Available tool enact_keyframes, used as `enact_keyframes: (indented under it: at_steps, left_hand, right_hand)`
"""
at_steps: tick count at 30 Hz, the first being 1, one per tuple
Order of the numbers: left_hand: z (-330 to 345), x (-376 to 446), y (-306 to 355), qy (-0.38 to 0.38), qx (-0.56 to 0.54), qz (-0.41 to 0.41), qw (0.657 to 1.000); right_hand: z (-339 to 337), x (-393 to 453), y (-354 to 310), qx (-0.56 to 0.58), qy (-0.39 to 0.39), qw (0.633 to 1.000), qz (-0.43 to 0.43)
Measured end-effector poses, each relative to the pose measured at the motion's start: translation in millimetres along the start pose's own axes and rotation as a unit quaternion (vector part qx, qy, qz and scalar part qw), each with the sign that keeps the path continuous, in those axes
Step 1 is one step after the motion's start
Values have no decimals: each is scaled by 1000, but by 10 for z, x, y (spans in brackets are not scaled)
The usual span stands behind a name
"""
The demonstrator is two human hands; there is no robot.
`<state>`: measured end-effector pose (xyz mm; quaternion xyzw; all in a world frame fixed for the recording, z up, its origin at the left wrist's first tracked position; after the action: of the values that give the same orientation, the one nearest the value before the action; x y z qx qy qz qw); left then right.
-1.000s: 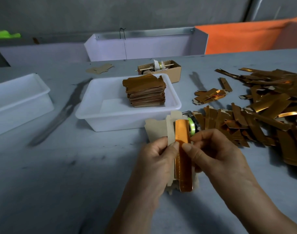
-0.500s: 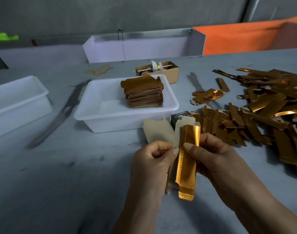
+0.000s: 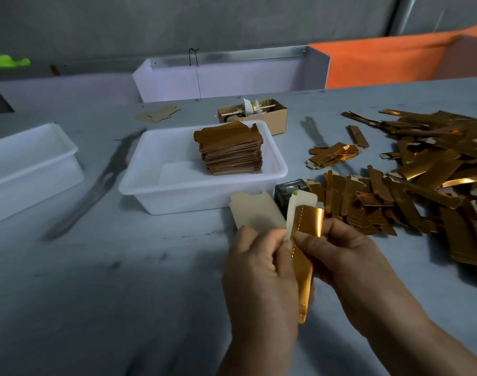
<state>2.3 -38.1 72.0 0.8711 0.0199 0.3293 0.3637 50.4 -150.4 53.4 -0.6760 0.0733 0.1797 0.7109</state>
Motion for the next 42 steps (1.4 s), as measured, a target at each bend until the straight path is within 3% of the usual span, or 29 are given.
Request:
enact_keyframes:
  at_steps: [3, 5, 8, 13, 15, 18, 21, 24, 29, 34, 42]
  left_hand:
    - [100, -38, 166, -54, 193, 122, 972]
    - [135, -44, 237, -82, 260, 120, 955]
    - [243, -77, 255, -175, 273, 99, 941]
    - [270, -148, 165, -180, 163, 41, 969]
    - [180, -65, 65, -134, 17, -79, 988]
    - [172, -42, -175, -111, -210, -268, 934]
    - [168, -6, -194, -171, -343, -336, 860]
    - [175, 9, -238, -162, -329, -343, 865]
    - [174, 11, -362, -81, -335, -391, 854]
    - [277, -44, -422, -71, -345, -423, 835]
    - [332, -75, -450, -65, -348, -426, 833]
  right_hand:
    - [26, -16, -15, 6, -9, 1000, 11]
    - [29, -9, -27, 8, -13, 1000, 10]
    - [31, 5, -56, -10, -23, 1000, 9]
    - [-40, 115, 20, -10, 3, 999, 37]
    - [-63, 141, 30, 13, -18, 998, 50]
    - [-104, 171, -7, 14, -46, 998, 37]
    - [-119, 206, -62, -16, -50, 998, 43]
    - [-193, 254, -150, -66, -24, 996, 55]
    - [-524, 374, -308, -211, 102, 971, -41]
    - [-571, 477, -16, -269, 52, 961, 32]
    - [-495, 555, 39, -244, 49, 967, 52]
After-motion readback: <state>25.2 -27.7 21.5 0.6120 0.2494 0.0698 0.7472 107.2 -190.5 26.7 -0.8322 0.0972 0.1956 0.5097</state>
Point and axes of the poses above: each hand's wrist, its own x-axis towards the middle knuckle, its own z-axis out of the palm, y = z × x, the point moved 4 cm from there along x, towards the middle knuckle, and after that the axes turned 8 degrees about z, right-handed, at the moved point
